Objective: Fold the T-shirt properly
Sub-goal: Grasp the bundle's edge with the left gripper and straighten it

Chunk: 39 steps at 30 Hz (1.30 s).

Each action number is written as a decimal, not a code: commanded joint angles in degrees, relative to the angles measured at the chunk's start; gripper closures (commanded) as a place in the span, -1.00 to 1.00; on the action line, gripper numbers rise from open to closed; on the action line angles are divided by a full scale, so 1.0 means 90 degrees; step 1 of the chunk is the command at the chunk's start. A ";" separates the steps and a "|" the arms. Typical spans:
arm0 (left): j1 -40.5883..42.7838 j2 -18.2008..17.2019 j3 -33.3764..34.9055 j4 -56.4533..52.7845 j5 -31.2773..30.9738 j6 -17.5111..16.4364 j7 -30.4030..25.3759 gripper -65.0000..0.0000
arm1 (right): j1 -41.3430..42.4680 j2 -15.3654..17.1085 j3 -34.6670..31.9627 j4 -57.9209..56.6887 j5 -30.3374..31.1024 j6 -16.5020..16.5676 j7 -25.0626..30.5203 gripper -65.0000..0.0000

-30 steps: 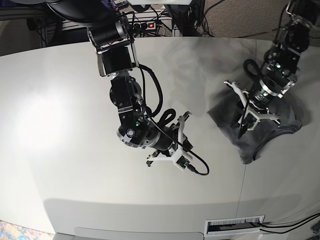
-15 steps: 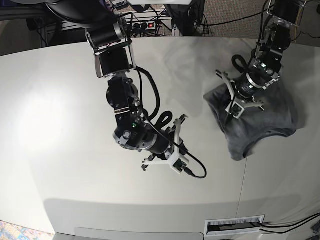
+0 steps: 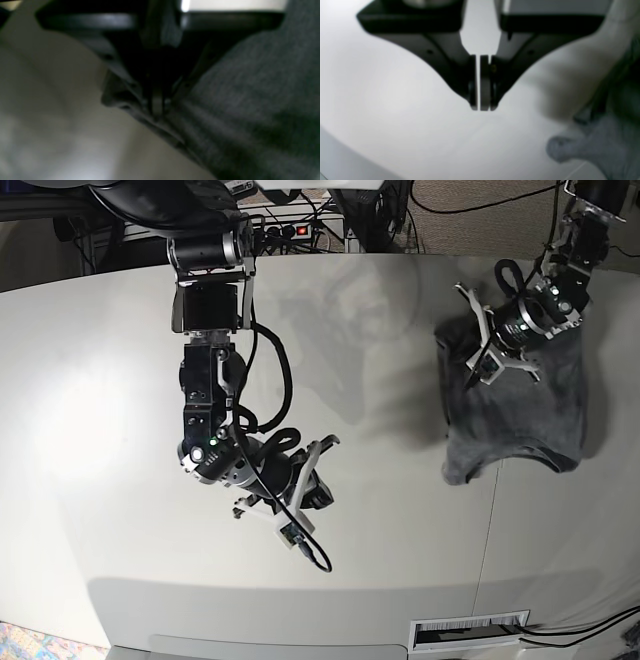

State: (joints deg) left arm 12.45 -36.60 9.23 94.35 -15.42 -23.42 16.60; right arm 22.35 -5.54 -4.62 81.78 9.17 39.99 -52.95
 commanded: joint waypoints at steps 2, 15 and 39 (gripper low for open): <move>-0.0182 -0.0219 -0.0044 0.0039 0.0053 0.0143 0.0000 1.00 | 0.0199 0.0005 -0.0015 0.0129 0.0100 0.0001 0.0141 0.94; -0.0321 -0.0670 -0.0044 0.0024 0.0051 0.0141 0.0058 1.00 | 0.0199 0.0022 -0.0017 0.0129 0.0100 0.0001 0.0085 0.94; -0.0323 -0.0736 -0.0046 0.1948 -0.0243 0.1343 0.1112 1.00 | 0.0151 0.0532 -0.0015 0.0719 0.1083 0.0001 -0.1185 0.94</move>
State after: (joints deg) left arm 10.02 -42.24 9.32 111.07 -17.52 -11.86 27.68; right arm 22.20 -0.93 -4.67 87.20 18.15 39.94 -64.60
